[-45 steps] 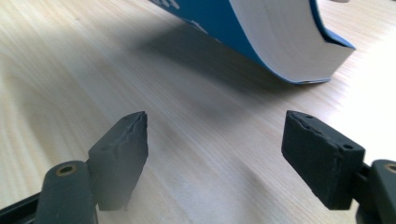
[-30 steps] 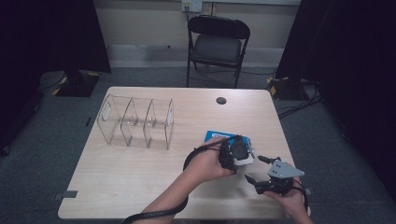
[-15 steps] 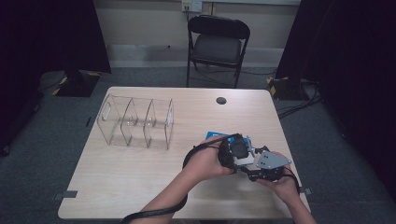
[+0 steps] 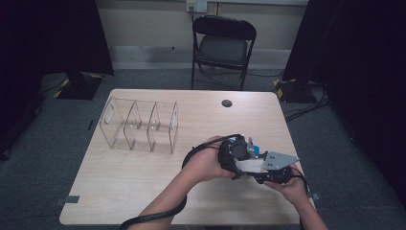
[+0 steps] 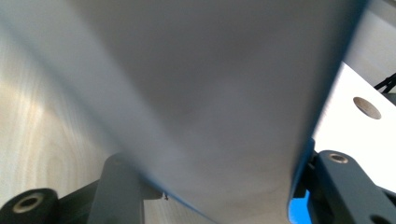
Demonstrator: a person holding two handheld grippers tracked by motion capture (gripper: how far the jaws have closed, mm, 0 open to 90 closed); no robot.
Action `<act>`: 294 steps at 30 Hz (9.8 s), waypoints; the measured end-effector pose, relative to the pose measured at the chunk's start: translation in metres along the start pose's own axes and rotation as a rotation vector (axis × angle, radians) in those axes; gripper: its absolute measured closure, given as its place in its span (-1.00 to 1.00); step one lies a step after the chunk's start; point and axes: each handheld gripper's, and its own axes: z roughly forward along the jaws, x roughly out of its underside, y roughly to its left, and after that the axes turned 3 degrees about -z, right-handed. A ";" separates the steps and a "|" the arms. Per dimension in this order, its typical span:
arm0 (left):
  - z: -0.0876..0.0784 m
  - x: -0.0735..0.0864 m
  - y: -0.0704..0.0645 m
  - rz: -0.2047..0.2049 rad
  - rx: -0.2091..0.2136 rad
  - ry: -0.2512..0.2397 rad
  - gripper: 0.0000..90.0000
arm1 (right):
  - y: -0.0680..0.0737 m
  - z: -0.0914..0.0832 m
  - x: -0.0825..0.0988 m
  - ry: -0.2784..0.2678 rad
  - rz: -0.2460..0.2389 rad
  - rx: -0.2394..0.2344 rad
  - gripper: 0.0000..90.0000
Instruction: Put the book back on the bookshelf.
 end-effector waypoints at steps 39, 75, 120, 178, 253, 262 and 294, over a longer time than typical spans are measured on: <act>-0.022 0.098 0.037 -0.319 -0.001 -0.031 -0.53 | -0.059 -0.058 -0.006 -0.038 0.441 -0.040 0.34; 0.026 0.119 0.021 -0.367 0.098 0.018 -0.43 | -0.054 -0.065 -0.045 0.031 0.446 0.117 0.23; 0.025 0.134 0.023 -0.390 0.110 0.033 -0.42 | -0.060 -0.070 -0.082 0.175 0.397 0.048 0.37; -0.049 0.070 0.044 -0.232 0.033 -0.059 -0.41 | -0.012 -0.073 -0.077 -0.008 0.245 -0.163 0.33; -0.057 0.011 0.040 -0.042 0.064 0.018 0.01 | -0.002 -0.057 -0.031 0.004 0.300 -0.144 -0.17; -0.067 0.014 0.031 -0.062 0.133 0.046 0.30 | -0.003 -0.053 -0.025 -0.003 0.308 -0.128 -0.25; -0.043 0.009 0.027 -0.116 0.169 0.044 0.14 | 0.000 -0.049 -0.024 -0.053 0.323 -0.131 -0.31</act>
